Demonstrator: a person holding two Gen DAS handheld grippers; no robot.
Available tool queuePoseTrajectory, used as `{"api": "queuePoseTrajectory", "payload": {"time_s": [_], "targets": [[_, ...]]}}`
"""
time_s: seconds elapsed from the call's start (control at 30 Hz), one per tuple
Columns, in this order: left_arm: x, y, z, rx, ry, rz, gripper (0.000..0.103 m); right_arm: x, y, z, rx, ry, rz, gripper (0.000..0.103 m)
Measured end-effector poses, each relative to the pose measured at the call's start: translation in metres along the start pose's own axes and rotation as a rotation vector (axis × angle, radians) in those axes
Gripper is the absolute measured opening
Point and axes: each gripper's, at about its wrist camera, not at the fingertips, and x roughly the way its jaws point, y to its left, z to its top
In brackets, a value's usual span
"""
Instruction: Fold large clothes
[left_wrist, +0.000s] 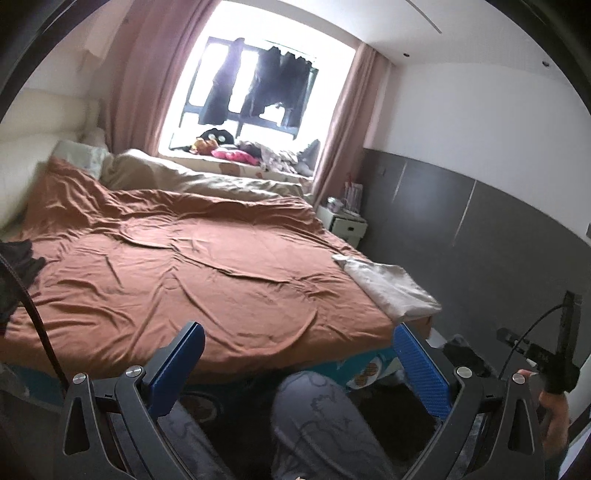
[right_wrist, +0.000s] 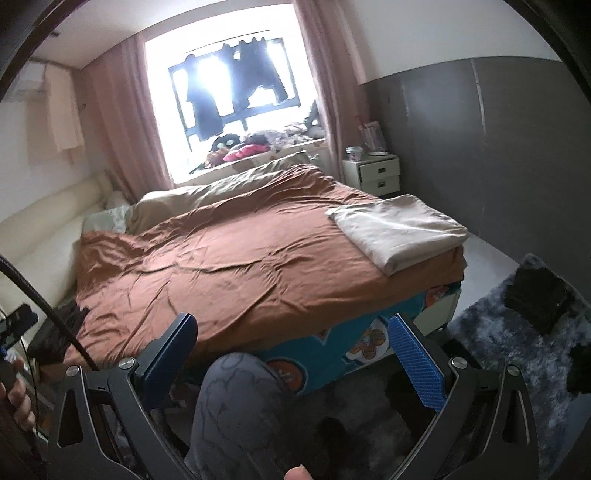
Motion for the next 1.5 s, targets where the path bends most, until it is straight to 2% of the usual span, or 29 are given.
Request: {"api": "queuePoseTrajectory", "payload": {"time_s": [0.33, 0.53, 1.0, 1.5], "targets": [[-0.027, 0.005, -0.038, 0.015, -0.029, 0.069, 0.103, -0.001, 0.019, -0.032, -0.049, 0.003, 0.058, 0.103], [-0.034, -0.002, -0.042, 0.046, -0.040, 0.088, 0.103, -0.002, 0.029, -0.041, -0.044, 0.013, 0.047, 0.103], [-0.043, -0.020, -0.049, 0.098, -0.062, 0.102, 0.103, -0.009, 0.038, -0.049, -0.073, -0.026, 0.004, 0.103], [-0.046, -0.021, -0.051, 0.084, -0.069, 0.114, 0.103, -0.008, 0.031, -0.053, -0.065, -0.023, -0.003, 0.103]]}}
